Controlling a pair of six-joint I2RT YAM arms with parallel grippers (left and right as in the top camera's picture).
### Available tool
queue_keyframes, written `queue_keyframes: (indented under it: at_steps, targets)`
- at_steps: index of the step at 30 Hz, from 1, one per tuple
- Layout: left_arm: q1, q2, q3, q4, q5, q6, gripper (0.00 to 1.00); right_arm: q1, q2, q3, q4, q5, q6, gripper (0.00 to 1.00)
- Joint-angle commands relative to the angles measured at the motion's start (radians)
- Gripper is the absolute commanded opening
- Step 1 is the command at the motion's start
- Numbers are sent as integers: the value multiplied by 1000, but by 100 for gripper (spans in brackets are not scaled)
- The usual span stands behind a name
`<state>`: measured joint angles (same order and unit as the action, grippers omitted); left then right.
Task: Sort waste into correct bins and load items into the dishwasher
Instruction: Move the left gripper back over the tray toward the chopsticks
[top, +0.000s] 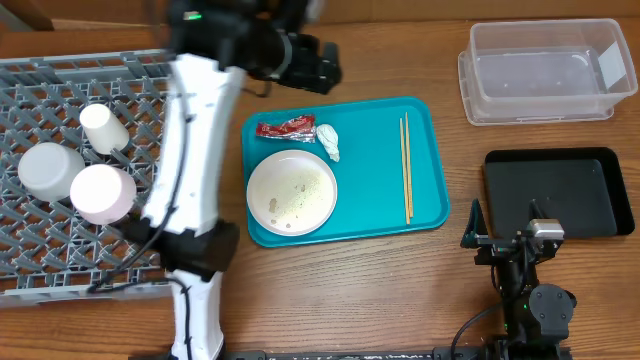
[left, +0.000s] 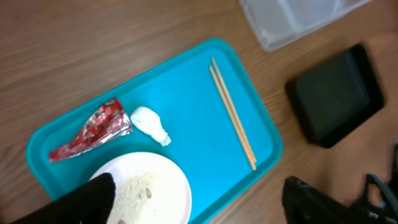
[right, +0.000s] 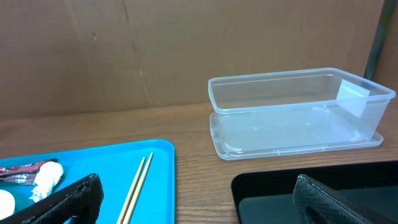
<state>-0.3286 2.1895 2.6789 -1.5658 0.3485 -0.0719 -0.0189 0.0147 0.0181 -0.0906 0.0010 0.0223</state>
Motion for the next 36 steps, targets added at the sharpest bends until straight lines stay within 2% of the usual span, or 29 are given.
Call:
queue_keyframes:
  at_steps: [1,3,10,12,13,19,25,26,27,30,33,36]
  targets:
    - [-30,93,6,16,-127,-65,79,-3,-12,-10,6,6,4,100]
    - [-40,143,6,29,-163,-99,76,-3,-12,-10,6,6,4,100]
    - [-46,285,6,26,-172,-133,81,-3,-12,-10,6,6,4,100]
    - [-46,316,6,10,-172,-135,70,-3,-12,-10,6,6,4,100]
    - [-46,325,6,2,-173,-134,68,-3,-12,-10,6,6,4,100]
    - [-29,292,9,-31,-177,-135,71,-3,-12,-10,6,6,4,100]
    - [43,196,8,-124,-201,-135,57,-3,-12,-10,6,6,4,100]
    - [58,180,6,-124,-174,-132,50,-3,-12,-10,6,6,4,100]
    - [69,164,2,-124,-125,-119,50,-3,-12,-10,6,6,4,100]
    - [86,120,-5,-124,74,-106,58,-3,-12,-10,6,6,4,100]
    - [86,80,-5,-124,151,-77,82,-3,-12,-10,6,6,4,100]
    - [69,47,-6,-124,147,-73,99,-3,-12,-10,6,5,4,100]
